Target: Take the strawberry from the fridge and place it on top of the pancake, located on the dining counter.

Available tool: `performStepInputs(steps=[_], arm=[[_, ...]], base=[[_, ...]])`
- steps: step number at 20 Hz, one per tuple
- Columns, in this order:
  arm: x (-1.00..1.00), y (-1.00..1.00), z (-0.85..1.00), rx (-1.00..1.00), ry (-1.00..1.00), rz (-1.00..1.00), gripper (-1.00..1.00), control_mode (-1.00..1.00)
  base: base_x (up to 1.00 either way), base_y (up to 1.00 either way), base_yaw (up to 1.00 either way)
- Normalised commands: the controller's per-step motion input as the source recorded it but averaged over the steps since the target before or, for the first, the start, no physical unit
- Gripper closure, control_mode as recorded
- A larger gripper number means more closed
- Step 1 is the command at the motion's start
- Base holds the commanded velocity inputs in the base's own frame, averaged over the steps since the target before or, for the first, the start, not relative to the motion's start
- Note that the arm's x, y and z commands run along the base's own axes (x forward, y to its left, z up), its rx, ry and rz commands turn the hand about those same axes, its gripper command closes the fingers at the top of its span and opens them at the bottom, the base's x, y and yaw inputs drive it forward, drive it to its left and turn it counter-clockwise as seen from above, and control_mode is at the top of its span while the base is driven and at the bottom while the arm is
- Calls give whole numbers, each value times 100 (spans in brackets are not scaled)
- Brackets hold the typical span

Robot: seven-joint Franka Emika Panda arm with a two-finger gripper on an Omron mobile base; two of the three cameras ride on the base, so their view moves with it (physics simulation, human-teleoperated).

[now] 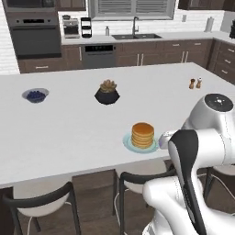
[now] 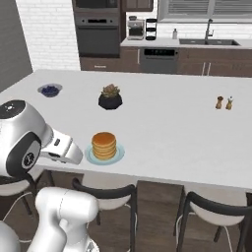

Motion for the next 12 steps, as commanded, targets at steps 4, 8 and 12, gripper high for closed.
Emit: performStepInputs(steps=[4, 8, 12], arm=[[0, 0, 0, 0, 0, 0, 100, 100], [0, 0, 0, 0, 0, 0, 100, 100], [0, 0, 0, 0, 0, 0, 100, 100]], base=[[49, 49, -10], [62, 27, -2], [66, 13, 0]])
